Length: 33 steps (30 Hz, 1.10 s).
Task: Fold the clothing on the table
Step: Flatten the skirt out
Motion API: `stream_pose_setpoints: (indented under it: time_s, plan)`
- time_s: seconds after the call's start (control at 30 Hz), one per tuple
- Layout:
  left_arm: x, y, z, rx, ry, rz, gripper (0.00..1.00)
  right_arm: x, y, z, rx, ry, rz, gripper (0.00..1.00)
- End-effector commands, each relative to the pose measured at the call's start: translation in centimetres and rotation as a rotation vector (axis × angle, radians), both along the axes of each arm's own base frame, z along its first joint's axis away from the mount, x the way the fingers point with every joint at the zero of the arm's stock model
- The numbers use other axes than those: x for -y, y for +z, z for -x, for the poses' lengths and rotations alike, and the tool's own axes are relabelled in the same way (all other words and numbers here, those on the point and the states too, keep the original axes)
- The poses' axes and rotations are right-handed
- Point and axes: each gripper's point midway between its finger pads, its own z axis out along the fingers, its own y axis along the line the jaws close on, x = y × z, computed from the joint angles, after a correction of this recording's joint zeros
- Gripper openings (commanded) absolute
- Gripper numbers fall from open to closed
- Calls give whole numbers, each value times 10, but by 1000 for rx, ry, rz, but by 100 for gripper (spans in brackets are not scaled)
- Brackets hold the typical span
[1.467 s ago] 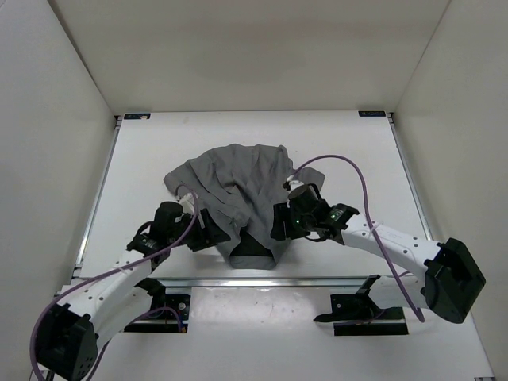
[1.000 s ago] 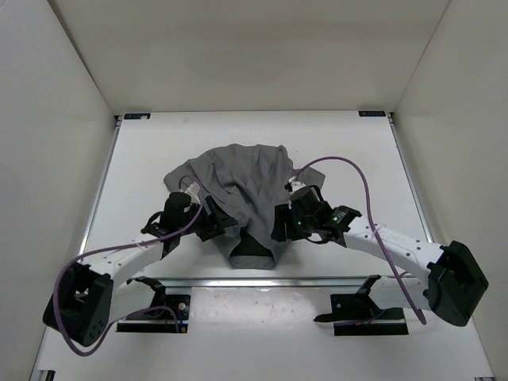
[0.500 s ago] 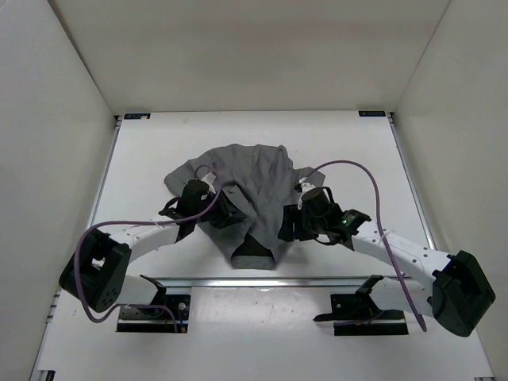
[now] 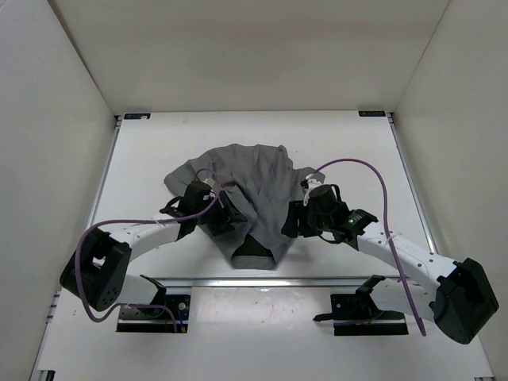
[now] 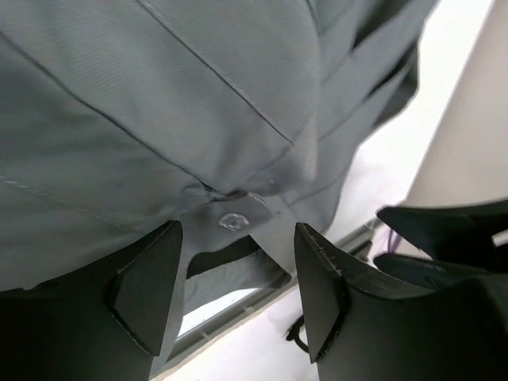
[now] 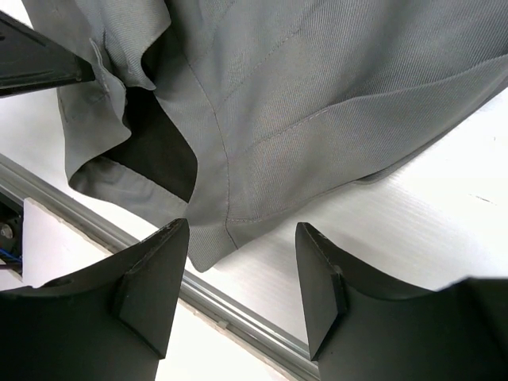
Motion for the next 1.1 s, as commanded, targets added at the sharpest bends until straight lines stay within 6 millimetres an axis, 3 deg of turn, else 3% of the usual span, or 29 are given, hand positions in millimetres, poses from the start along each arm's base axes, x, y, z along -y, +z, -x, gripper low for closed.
stream_pose_setpoints:
  time_s: [0.0, 0.13, 0.2, 0.43, 0.57, 0.7, 0.77, 0.8, 0.83, 0.97, 1.07]
  plan:
    - [-1, 8, -10, -4, 42, -42, 68, -4, 8, -5, 49, 9, -31, 53]
    - [8, -3, -11, -72, 47, -89, 69, -7, 12, -6, 60, 20, -46, 54]
    - [19, -4, -23, -67, 43, -108, 67, -7, 13, -6, 67, 22, -53, 54]
    - [41, -42, -23, -163, -83, -326, 62, 3, 15, -7, 86, 14, -77, 54]
    - [40, -64, -12, -224, -138, -410, 54, 7, 21, -8, 106, 6, -110, 57]
    - [28, -85, -1, -285, -194, -542, 55, 15, 13, -8, 97, -6, -101, 56]
    - [26, -90, 5, -304, -216, -572, 44, 16, 13, -8, 105, 0, -103, 57]
    - [23, -94, 5, -308, -224, -589, 27, 19, 12, -9, 101, -16, -108, 56]
    - [21, -93, 4, -303, -221, -599, 3, 19, 9, -8, 98, -10, -109, 56]
    - [16, -87, 1, -292, -193, -561, 0, 23, 2, -4, 76, -9, -87, 56]
    - [21, -58, -18, -196, -174, -524, 0, 21, 4, 0, 59, -5, -53, 52]
